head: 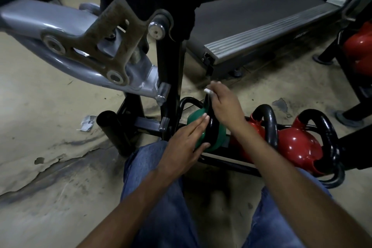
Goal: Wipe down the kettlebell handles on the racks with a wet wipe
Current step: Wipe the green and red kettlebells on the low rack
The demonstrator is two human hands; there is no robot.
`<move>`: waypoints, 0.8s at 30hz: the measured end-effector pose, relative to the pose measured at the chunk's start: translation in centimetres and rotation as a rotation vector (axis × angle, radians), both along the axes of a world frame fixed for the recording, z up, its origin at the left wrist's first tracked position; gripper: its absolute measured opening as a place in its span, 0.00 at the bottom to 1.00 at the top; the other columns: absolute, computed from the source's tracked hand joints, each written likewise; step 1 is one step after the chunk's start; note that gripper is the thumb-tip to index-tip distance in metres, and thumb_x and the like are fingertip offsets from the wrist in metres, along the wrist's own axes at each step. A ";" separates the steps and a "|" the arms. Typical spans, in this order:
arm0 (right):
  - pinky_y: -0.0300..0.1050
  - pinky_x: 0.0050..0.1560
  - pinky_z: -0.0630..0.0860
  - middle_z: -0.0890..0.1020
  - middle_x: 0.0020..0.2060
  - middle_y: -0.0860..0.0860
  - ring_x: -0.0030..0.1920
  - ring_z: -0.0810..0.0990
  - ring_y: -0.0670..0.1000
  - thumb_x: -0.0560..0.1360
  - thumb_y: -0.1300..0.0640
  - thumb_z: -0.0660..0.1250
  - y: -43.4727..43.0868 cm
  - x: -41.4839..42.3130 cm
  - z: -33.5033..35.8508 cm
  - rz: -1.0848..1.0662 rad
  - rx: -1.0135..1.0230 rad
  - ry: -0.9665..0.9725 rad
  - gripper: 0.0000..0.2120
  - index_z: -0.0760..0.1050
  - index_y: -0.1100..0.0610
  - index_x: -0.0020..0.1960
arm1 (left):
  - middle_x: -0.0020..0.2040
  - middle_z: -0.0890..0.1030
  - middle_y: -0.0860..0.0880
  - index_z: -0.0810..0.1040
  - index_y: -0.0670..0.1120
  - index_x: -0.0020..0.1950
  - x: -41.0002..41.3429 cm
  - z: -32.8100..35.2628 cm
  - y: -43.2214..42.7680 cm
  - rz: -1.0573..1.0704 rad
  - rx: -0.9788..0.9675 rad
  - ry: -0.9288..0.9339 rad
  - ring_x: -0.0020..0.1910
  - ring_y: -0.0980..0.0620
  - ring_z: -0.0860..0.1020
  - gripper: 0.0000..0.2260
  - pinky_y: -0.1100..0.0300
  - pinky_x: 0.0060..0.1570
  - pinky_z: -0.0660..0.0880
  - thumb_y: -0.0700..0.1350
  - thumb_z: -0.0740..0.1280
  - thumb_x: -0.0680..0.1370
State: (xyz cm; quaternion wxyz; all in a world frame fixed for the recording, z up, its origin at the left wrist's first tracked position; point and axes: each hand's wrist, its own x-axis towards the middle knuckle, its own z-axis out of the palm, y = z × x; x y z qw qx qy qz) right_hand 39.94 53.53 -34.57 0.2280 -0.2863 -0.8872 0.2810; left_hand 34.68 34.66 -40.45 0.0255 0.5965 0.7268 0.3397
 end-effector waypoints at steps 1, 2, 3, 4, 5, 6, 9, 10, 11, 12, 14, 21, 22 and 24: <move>0.54 0.59 0.76 0.83 0.56 0.58 0.58 0.81 0.59 0.83 0.55 0.59 1.5 -0.5 0.7 0.091 0.079 -0.133 0.14 0.81 0.61 0.58 | 0.82 0.62 0.52 0.60 0.47 0.84 0.0 0.0 -0.1 -0.001 -0.006 0.001 0.77 0.53 0.67 0.34 0.62 0.75 0.63 0.49 0.71 0.81; 0.54 0.57 0.77 0.82 0.54 0.58 0.57 0.81 0.60 0.81 0.52 0.58 2.4 -0.8 1.5 0.195 0.173 -0.275 0.16 0.81 0.61 0.54 | 0.82 0.63 0.52 0.60 0.47 0.84 -0.1 0.1 -0.1 0.002 -0.012 0.004 0.77 0.53 0.67 0.34 0.62 0.75 0.63 0.49 0.71 0.81; 0.55 0.58 0.77 0.82 0.53 0.57 0.58 0.81 0.60 0.79 0.49 0.55 2.7 -0.8 2.3 0.304 0.268 -0.402 0.19 0.81 0.60 0.52 | 0.82 0.64 0.51 0.60 0.47 0.83 -0.1 0.2 -0.2 0.007 -0.017 0.009 0.77 0.52 0.68 0.34 0.62 0.74 0.64 0.49 0.71 0.81; 0.57 0.61 0.77 0.82 0.52 0.57 0.60 0.80 0.60 0.78 0.47 0.53 2.7 -0.6 2.8 0.417 0.361 -0.509 0.21 0.80 0.59 0.50 | 0.81 0.65 0.50 0.61 0.47 0.83 -0.1 0.2 -0.2 0.013 -0.017 0.014 0.76 0.51 0.69 0.34 0.61 0.74 0.65 0.49 0.71 0.80; 0.58 0.66 0.75 0.83 0.52 0.56 0.62 0.80 0.59 0.79 0.46 0.52 2.4 -0.2 3.3 0.514 0.458 -0.578 0.22 0.81 0.57 0.49 | 0.80 0.67 0.49 0.62 0.46 0.82 -0.1 0.3 -0.3 0.018 -0.012 0.020 0.75 0.50 0.70 0.34 0.59 0.73 0.66 0.49 0.72 0.80; 0.59 0.71 0.72 0.83 0.53 0.55 0.65 0.79 0.59 0.80 0.47 0.53 2.0 0.4 3.6 0.577 0.527 -0.599 0.21 0.81 0.56 0.50 | 0.80 0.68 0.49 0.63 0.46 0.82 -0.1 0.3 -0.3 0.019 -0.007 0.024 0.74 0.50 0.70 0.33 0.58 0.73 0.67 0.49 0.73 0.79; 0.53 0.78 0.65 0.82 0.66 0.52 0.75 0.72 0.53 0.84 0.52 0.59 0.8 3.2 3.3 0.475 0.473 -0.430 0.16 0.82 0.55 0.63 | 0.81 0.65 0.51 0.61 0.47 0.83 0.0 0.2 -0.6 0.001 -0.017 0.022 0.76 0.52 0.68 0.34 0.61 0.74 0.65 0.50 0.72 0.80; 0.50 0.76 0.68 0.80 0.69 0.50 0.75 0.73 0.50 0.84 0.54 0.61 -0.1 4.2 2.9 0.343 0.357 -0.297 0.15 0.81 0.54 0.67 | 0.82 0.63 0.52 0.60 0.48 0.84 -0.1 0.2 -0.7 -0.009 -0.024 0.019 0.77 0.53 0.67 0.35 0.61 0.74 0.64 0.51 0.71 0.81; 0.47 0.72 0.72 0.80 0.69 0.47 0.72 0.75 0.46 0.84 0.55 0.62 -1.3 5.0 2.1 0.191 0.195 -0.129 0.15 0.81 0.53 0.68 | 0.83 0.61 0.53 0.58 0.49 0.84 -0.2 0.1 -0.7 -0.020 -0.025 0.017 0.78 0.54 0.66 0.35 0.62 0.75 0.63 0.52 0.70 0.81; 0.44 0.66 0.77 0.82 0.65 0.44 0.66 0.79 0.43 0.85 0.56 0.63 -2.9 5.5 1.2 0.033 0.013 0.052 0.14 0.82 0.51 0.66 | 0.84 0.59 0.53 0.58 0.49 0.84 -0.3 0.1 -0.6 -0.029 -0.023 0.017 0.78 0.54 0.65 0.35 0.62 0.76 0.62 0.52 0.70 0.81; 0.44 0.52 0.80 0.87 0.48 0.42 0.51 0.84 0.45 0.85 0.56 0.62 -5.7 5.4 -0.4 -0.232 -0.438 0.322 0.12 0.85 0.51 0.55 | 0.84 0.58 0.53 0.57 0.49 0.84 -0.5 0.2 -0.5 -0.046 -0.026 0.032 0.79 0.54 0.64 0.36 0.60 0.77 0.63 0.52 0.70 0.80; 0.51 0.62 0.79 0.87 0.46 0.63 0.44 0.88 0.56 0.85 0.60 0.54 -3.5 2.1 0.4 -0.337 -1.580 0.519 0.18 0.80 0.68 0.59 | 0.85 0.56 0.52 0.56 0.48 0.85 -0.8 0.2 -1.0 -0.072 -0.050 0.110 0.78 0.52 0.65 0.37 0.58 0.75 0.65 0.53 0.70 0.81; 0.50 0.59 0.81 0.87 0.47 0.64 0.45 0.88 0.56 0.85 0.60 0.54 -3.6 2.3 0.2 -0.317 -1.579 0.500 0.18 0.80 0.68 0.60 | 0.84 0.56 0.52 0.56 0.48 0.84 -0.8 0.2 -1.1 -0.072 -0.048 0.121 0.78 0.52 0.65 0.37 0.58 0.75 0.65 0.52 0.70 0.81; 0.47 0.52 0.84 0.87 0.48 0.64 0.46 0.89 0.56 0.84 0.60 0.55 -3.7 2.9 -0.2 -0.291 -1.600 0.472 0.18 0.78 0.69 0.63 | 0.84 0.57 0.52 0.58 0.48 0.84 -0.8 0.0 -1.2 -0.082 -0.038 0.134 0.78 0.51 0.66 0.36 0.56 0.75 0.66 0.51 0.71 0.80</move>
